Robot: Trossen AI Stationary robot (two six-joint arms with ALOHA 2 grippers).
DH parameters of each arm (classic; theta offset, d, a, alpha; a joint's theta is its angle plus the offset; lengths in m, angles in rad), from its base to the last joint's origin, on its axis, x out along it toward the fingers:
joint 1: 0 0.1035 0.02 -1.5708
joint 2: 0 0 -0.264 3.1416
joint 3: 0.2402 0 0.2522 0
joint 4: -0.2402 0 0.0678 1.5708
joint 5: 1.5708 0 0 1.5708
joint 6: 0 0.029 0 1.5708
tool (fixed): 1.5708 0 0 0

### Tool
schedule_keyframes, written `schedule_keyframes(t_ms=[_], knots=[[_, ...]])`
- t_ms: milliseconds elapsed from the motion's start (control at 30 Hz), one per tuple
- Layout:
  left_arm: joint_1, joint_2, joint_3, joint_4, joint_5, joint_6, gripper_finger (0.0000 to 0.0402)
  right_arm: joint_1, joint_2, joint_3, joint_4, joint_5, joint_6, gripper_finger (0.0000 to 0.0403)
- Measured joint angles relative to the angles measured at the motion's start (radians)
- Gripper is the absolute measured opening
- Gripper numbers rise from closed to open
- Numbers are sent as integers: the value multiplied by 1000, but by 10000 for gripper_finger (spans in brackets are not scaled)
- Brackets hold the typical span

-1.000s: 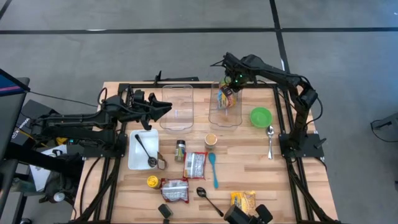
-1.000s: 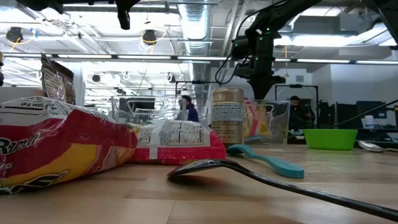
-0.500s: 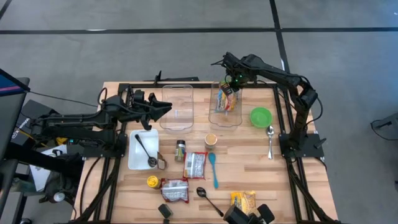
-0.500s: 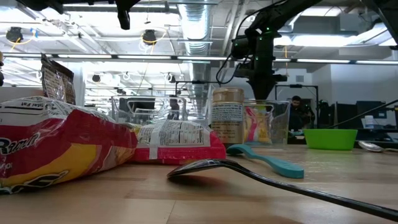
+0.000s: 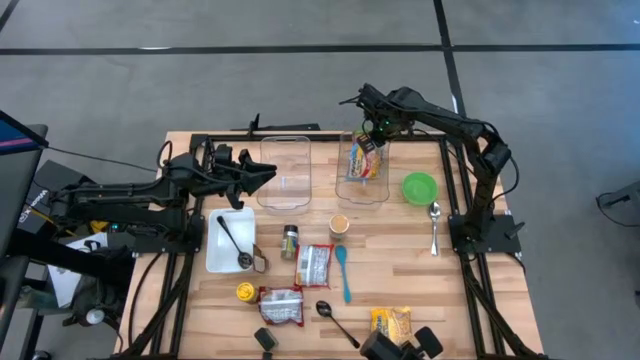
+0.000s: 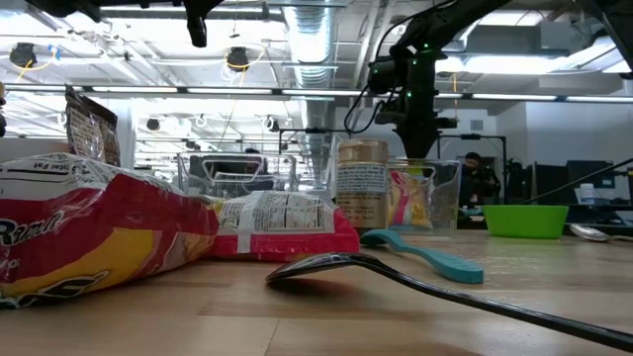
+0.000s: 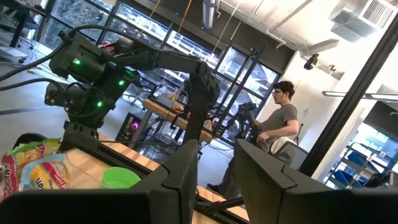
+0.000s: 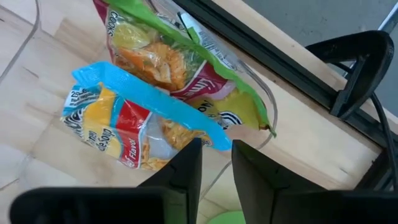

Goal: Pick & Place Food Item
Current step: Put the orange seasoning pack into the left transparent bin

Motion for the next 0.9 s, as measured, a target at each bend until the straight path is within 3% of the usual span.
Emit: schedule_keyframes(t_ms=[200, 467, 567, 900], knots=[[0, 0, 0, 0, 0, 0, 102, 5, -67, 0, 8, 24, -1, 73], [0, 0, 0, 0, 0, 0, 102, 28, -208, 1, 17, 26, -1, 10], [0, 0, 0, 0, 0, 0, 102, 61, -260, 1, 44, 17, 0, 7], [0, 0, 0, 0, 0, 0, 102, 256, -381, 1, 117, -160, 7, 3]])
